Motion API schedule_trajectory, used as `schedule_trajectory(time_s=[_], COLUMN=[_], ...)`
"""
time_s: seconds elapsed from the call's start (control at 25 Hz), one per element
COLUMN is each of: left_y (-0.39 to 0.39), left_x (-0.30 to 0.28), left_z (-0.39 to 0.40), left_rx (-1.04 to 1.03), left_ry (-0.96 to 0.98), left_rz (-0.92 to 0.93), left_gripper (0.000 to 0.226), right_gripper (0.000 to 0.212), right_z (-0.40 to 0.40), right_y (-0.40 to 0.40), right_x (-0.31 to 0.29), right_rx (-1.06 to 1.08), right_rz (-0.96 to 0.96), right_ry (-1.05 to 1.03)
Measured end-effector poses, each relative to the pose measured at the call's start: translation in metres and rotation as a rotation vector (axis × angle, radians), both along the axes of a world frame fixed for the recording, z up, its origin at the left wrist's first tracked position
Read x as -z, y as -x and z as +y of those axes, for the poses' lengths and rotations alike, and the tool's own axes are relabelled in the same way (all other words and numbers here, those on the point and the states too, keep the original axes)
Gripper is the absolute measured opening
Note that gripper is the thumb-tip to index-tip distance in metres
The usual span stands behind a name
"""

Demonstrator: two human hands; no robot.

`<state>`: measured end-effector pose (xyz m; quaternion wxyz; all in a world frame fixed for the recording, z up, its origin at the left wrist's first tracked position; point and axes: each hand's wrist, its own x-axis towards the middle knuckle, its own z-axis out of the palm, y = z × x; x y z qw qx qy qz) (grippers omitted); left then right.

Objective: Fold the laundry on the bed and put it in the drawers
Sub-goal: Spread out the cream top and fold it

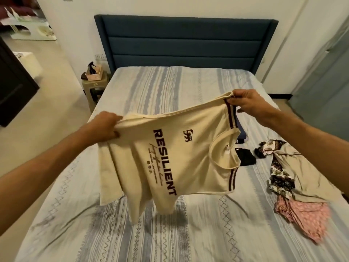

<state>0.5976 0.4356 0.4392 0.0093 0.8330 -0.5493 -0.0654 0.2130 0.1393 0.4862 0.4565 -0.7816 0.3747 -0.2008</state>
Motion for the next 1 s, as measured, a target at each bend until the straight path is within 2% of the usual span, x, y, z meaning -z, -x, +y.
schedule_trajectory(time_s=[0.04, 0.12, 0.2, 0.32, 0.48, 0.52, 0.6, 0.68, 0.8, 0.88, 1.0], left_y=[-0.012, -0.024, -0.028, -0.041, -0.087, -0.098, -0.114, -0.114, -0.089, -0.061, -0.013], left_x=[0.033, 0.095, 0.144, 0.174, 0.137, 0.122, 0.094, 0.067, 0.053, 0.073, 0.145], left_z=[0.0, 0.008, 0.014, -0.004, -0.05, -0.057, -0.064, -0.056, -0.011, 0.036, 0.107], left_rx=[-0.063, -0.222, -0.309, -0.393, -0.375, -0.357, -0.297, -0.222, -0.135, -0.075, 0.034], left_ry=[-0.015, 0.068, 0.187, 0.34, 0.596, 0.64, 0.708, 0.764, 0.789, 0.767, 0.586], left_rz=[-0.03, 0.085, 0.25, 0.347, 0.236, 0.202, 0.164, 0.202, 0.296, 0.314, 0.275], left_gripper=[0.022, 0.007, 0.011, 0.022, 0.042, 0.043, 0.038, 0.034, 0.048, 0.05, 0.056], right_gripper=[0.015, 0.014, 0.016, 0.018, 0.014, 0.009, 0.014, 0.016, 0.013, 0.013, 0.008], right_z=[-0.007, -0.026, -0.042, -0.066, -0.102, -0.107, -0.106, -0.09, -0.056, -0.031, 0.013], right_y=[-0.006, -0.017, -0.022, -0.034, -0.049, -0.05, -0.047, -0.04, -0.012, 0.023, 0.079], right_x=[0.008, 0.023, 0.034, 0.055, 0.077, 0.078, 0.069, 0.053, 0.057, 0.086, 0.157], right_rx=[0.046, 0.131, 0.222, 0.329, 0.511, 0.521, 0.464, 0.443, 0.487, 0.475, 0.318], right_rz=[-0.026, -0.032, 0.006, -0.046, -0.186, -0.205, -0.237, -0.319, -0.409, -0.337, 0.112], right_ry=[0.028, 0.074, 0.075, -0.076, -0.243, -0.25, -0.225, -0.199, -0.184, -0.164, 0.087])
